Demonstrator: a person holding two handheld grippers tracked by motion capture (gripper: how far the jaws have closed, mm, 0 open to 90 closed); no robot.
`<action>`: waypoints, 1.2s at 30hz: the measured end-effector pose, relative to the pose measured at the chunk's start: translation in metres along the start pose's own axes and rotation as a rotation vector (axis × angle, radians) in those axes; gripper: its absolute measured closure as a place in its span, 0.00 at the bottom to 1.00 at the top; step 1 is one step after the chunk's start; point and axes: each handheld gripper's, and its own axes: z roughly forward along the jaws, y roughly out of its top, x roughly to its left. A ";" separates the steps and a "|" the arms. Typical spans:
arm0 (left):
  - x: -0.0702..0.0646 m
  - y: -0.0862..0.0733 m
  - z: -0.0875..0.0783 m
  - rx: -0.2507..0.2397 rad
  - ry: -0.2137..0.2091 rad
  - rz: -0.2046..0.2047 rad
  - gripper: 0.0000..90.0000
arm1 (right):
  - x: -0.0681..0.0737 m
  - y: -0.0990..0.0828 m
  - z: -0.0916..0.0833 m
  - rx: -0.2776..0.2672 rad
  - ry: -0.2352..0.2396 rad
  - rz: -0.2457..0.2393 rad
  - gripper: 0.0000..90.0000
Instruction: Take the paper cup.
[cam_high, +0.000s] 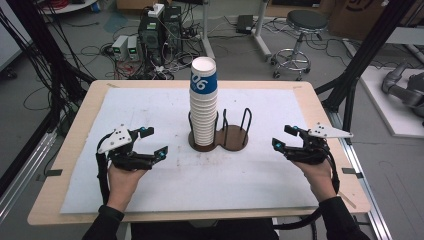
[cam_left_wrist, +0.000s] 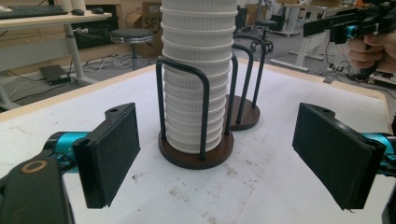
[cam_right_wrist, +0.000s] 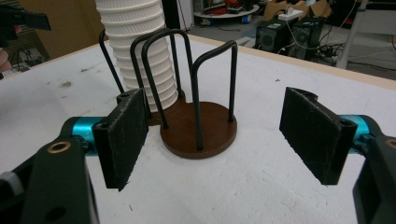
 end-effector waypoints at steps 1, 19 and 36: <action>0.000 0.000 0.000 0.000 0.001 0.003 0.16 | 0.000 0.000 0.000 0.000 0.003 -0.001 0.27; 0.002 -0.002 -0.002 -0.013 -0.004 -0.016 0.16 | 0.007 0.007 0.005 -0.029 0.065 -0.043 0.22; 0.002 -0.002 -0.004 -0.020 -0.018 -0.020 0.16 | 0.031 0.044 0.059 -0.048 0.144 -0.145 0.21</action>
